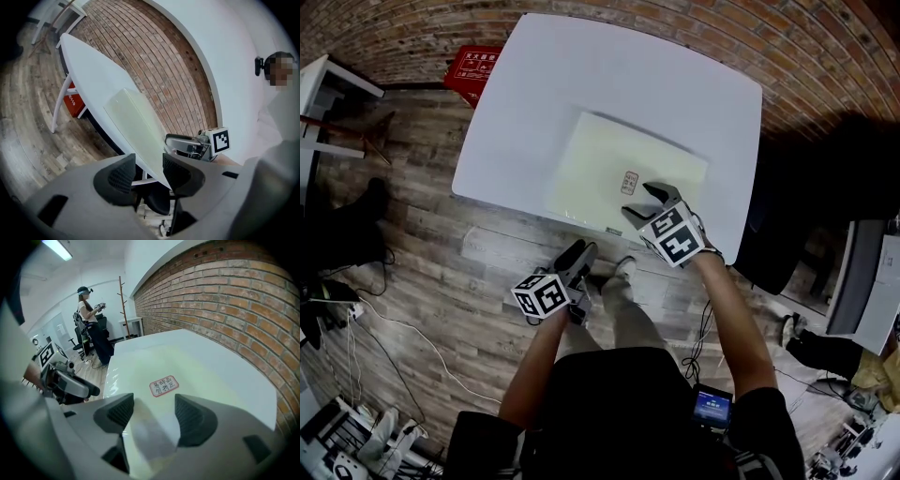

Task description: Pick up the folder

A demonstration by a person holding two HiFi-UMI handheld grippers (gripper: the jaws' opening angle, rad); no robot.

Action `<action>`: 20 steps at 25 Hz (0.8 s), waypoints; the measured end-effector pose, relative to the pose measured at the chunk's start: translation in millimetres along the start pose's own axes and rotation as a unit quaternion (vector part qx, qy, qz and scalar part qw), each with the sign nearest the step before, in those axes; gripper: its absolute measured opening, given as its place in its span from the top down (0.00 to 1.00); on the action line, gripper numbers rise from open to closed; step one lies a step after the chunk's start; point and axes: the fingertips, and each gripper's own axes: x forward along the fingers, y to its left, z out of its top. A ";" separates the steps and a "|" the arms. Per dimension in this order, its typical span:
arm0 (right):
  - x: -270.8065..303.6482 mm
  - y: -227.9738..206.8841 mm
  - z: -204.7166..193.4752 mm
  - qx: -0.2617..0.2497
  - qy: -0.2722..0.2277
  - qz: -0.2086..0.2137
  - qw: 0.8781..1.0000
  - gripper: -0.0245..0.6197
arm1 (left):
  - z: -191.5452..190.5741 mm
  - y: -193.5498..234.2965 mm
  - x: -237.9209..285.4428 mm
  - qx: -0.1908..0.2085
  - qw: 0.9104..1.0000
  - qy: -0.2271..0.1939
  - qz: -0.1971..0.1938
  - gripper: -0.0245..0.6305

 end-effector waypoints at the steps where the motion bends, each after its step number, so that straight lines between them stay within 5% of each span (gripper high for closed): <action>1: -0.6 3.9 0.7 -0.001 -0.001 0.002 1.000 0.56 | 2.4 0.8 -0.7 -0.017 1.000 -0.013 -0.007 0.71; 6: -3.1 17.0 0.3 0.001 -0.002 0.006 1.000 0.56 | 7.8 3.4 -3.8 -0.101 0.992 -0.065 -0.045 0.61; 20: -6.7 38.0 -4.5 -0.030 0.011 0.013 0.999 0.56 | -7.1 3.9 1.8 -0.135 0.985 -0.083 -0.068 0.54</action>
